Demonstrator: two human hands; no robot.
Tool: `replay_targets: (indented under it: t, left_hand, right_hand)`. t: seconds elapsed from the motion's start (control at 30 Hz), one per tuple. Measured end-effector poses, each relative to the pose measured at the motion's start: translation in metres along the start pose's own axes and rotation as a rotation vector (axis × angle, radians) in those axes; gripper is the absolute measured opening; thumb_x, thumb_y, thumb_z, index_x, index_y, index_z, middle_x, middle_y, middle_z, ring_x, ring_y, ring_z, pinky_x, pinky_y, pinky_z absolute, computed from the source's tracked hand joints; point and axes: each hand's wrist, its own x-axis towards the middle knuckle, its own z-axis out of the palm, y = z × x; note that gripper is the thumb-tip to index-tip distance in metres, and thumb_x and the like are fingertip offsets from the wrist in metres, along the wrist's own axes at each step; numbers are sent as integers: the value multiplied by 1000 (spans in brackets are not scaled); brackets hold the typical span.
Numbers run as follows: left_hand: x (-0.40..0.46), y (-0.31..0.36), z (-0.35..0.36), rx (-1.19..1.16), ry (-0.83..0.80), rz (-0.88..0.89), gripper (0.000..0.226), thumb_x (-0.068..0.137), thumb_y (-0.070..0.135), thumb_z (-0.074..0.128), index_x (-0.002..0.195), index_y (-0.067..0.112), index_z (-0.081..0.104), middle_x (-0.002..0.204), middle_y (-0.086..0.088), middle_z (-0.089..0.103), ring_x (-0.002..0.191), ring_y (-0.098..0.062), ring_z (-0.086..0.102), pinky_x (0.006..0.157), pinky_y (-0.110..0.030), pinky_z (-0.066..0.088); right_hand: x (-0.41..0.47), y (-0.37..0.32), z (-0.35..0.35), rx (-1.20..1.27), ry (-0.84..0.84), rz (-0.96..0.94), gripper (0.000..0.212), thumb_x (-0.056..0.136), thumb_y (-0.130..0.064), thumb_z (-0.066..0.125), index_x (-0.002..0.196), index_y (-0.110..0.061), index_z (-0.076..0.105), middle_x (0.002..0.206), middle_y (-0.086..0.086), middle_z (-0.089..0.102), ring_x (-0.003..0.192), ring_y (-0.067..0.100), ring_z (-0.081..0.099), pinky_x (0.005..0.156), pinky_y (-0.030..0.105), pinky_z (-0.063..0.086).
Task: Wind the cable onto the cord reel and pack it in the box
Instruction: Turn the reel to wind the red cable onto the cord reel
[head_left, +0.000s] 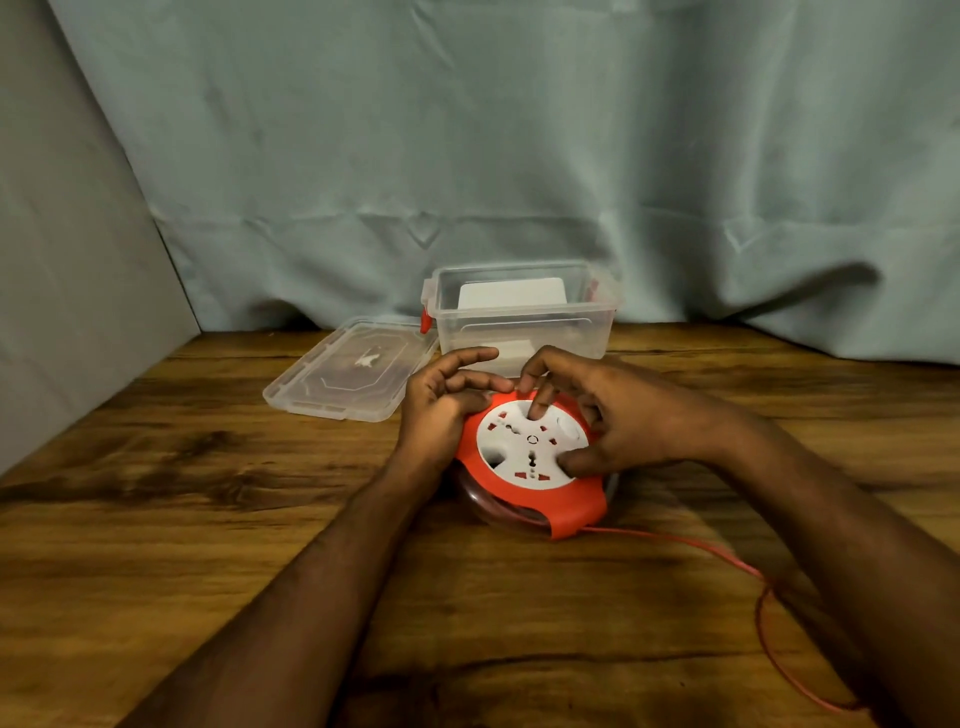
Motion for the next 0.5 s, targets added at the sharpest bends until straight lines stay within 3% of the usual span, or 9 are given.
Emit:
replay_targets:
  t: [0.13,0.5]
  left_hand:
    - [2,-1,0,2,1,2,52,82,-17,50,124,8,66,97,-19,77,93,-31,75,79,-38,61]
    - [1,0,0,1,-4,3,49,83,-17,51,122,7,67,98,-19,77,94,-32,75,77,-34,61]
  right_hand:
    - [-2,-5,-1,-45,16,30,74,68,-36,93,120,-49,42,109,-23,66,89,0,63,70,34,58]
    - [-1,-6,6,-166,83,39,63,62,-60,87,106,-44,45,91,-19,68,79,0,60,61,32,51]
